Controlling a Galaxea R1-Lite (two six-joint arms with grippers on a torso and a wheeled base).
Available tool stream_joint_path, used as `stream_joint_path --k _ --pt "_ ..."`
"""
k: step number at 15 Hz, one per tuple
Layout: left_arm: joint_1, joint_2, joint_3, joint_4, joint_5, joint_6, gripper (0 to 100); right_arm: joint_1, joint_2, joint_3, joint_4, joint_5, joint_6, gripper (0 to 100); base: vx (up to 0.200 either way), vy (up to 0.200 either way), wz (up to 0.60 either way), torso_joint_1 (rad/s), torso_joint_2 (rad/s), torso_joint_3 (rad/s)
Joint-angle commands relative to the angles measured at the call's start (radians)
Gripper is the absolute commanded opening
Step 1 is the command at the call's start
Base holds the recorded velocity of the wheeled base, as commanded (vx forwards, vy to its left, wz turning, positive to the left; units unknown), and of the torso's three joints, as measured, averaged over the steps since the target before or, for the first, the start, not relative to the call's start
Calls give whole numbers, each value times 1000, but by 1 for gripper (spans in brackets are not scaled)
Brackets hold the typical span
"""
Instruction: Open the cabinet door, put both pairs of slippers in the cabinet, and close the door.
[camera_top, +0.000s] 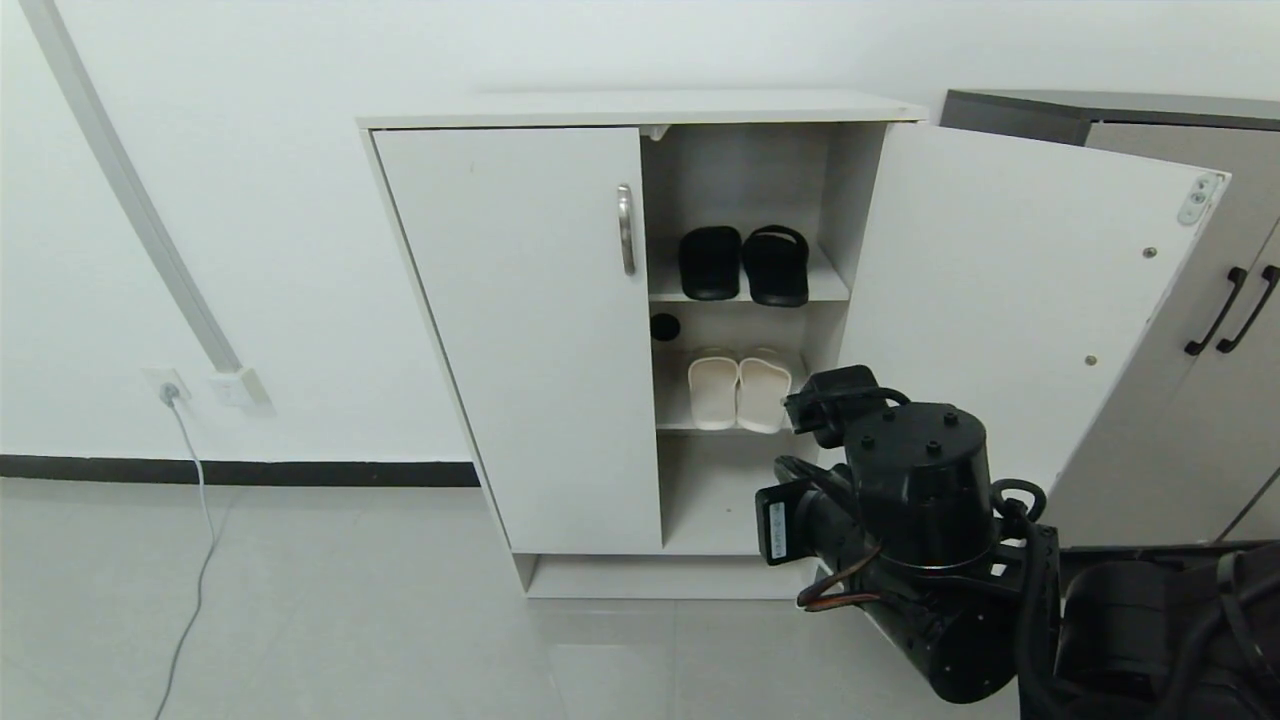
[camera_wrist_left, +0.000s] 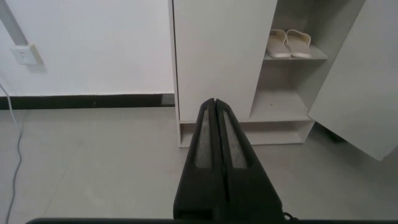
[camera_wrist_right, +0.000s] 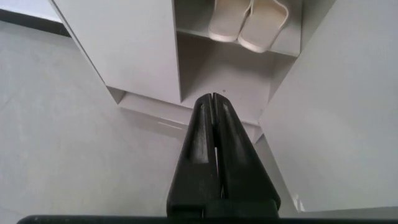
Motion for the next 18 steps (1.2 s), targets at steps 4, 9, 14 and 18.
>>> stream_joint_path --k 4,9,14,18 --pt "1 1 0 0 0 -1 0 -11 11 18 -36 5 2 0 0 0 0 0 0 0" --pt "1 1 0 0 0 -1 0 -15 12 18 -39 7 1 0 0 0 0 0 0 0" --pt "1 1 0 0 0 -1 0 -15 12 18 -39 7 -1 0 0 0 0 0 -11 -4" --pt "1 1 0 0 0 -2 0 -15 9 26 -39 7 -1 0 0 0 0 12 -223 -317"
